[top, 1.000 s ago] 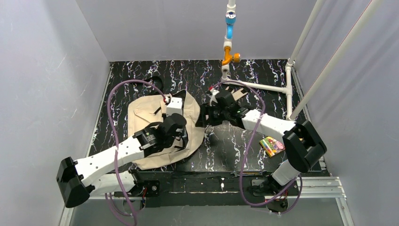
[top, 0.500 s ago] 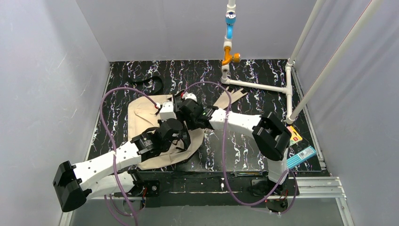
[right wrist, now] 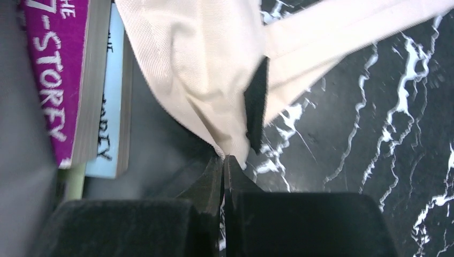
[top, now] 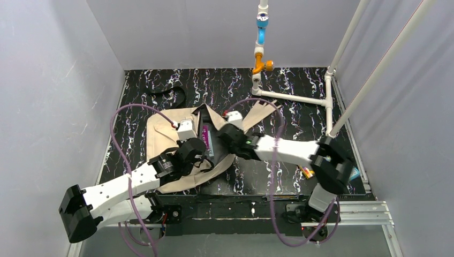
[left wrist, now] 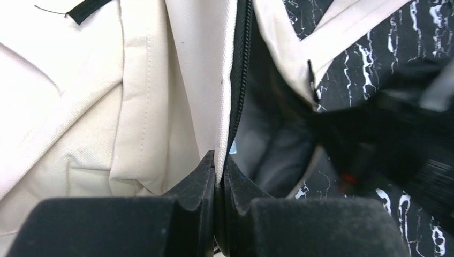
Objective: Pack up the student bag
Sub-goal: Adjust the student bag at the center of the board.
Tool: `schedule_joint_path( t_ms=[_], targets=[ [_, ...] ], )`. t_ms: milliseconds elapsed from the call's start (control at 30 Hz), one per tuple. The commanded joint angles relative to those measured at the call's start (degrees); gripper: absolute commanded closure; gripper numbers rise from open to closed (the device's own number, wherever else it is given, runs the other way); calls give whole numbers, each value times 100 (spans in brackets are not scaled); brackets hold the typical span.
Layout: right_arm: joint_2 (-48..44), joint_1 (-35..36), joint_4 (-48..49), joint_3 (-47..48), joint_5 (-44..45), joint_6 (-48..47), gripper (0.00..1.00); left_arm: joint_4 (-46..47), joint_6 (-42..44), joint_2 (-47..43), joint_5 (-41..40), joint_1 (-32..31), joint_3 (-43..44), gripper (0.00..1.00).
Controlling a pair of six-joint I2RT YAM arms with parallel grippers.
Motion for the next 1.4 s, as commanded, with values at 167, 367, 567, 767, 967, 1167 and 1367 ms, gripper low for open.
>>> schedule_joint_path(
  t_ms=[167,367,567,767,967,1167,1367],
  targets=[
    [-2963,-809,3149,-3205,-1667,852,96,390,116,1299,1021,537,411,100],
    [-2293,-1076,3182,-3099,-2500,870,91,329,480,2513,2410,800,1317,96],
    [-2237,-1220,2823,-2923,-2612,658,99,1181,468,2782,3834,886,1237,67],
    [-2625,-1313,2225,-2791,-2503,397,99,1832,501,2620,5474,1197,981,31],
    [-2749,-1341,1934,-2811,-2426,151,90,874,778,1377,5241,1327,751,2],
    [-2739,-1383,1934,-2860,-2288,-28,74,-121,721,209,4249,1398,370,2],
    [-2154,-1544,2000,-2236,-2483,-463,50,-349,271,-207,2921,1446,-62,15]
  ],
)
